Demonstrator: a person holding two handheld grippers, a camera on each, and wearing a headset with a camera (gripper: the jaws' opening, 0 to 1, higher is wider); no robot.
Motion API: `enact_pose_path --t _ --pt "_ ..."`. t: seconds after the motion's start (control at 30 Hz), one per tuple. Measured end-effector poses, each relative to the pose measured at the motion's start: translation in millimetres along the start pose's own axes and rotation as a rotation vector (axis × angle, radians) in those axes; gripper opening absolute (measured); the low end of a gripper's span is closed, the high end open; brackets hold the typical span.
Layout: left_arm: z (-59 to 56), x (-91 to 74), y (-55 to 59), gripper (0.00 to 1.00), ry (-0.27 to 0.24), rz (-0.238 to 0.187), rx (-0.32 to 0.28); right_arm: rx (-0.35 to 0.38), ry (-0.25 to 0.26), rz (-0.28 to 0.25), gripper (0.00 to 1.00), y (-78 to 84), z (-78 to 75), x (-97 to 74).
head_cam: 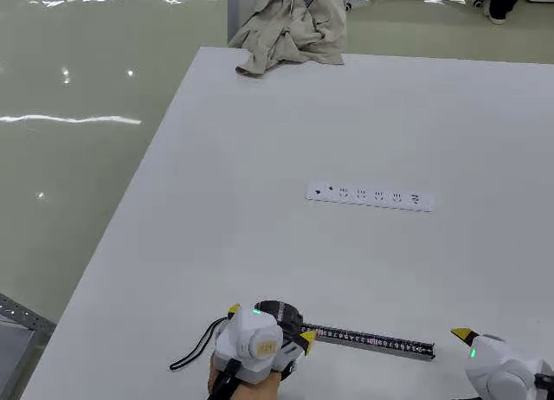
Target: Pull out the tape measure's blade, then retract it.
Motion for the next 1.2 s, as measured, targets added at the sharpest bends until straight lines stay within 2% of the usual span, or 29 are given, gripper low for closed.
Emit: enact_pose_path --t 0.37,0.57,0.7,0.9,1.2 --pt "1.1 6.2 5.0 0.85 -0.025 0.014 -0.027 -0.028 -0.044 0.011 0.83 -0.3 -11.0 17.0" --pt "0.2 8.6 6.7 0.83 -0.038 0.016 -0.058 -0.042 -0.067 0.024 0.77 -3.7 -16.7 22.9" --pt "0.2 8.8 7.5 0.81 -0.044 0.018 -0.079 -0.045 -0.067 0.03 0.78 -3.4 -21.5 27.0" --pt "1.9 10.5 9.9 0.79 -0.057 0.02 -0.106 -0.064 -0.103 0.054 0.7 -0.2 -21.4 31.7" --pt "3.6 10.5 11.3 0.77 -0.061 0.027 -0.119 -0.047 -0.127 0.072 0.59 5.8 -27.7 37.5"
Point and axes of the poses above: the centre of the closed fingertips' face, and the gripper's own axes: x roughly forward along the fingers, z roughly to its left, y roughly out of its underside, the point moved 1 cm from there along -x, roughly backward along the fingers, and after that the axes turned 8 degrees about -z, right-handed, at the moved point
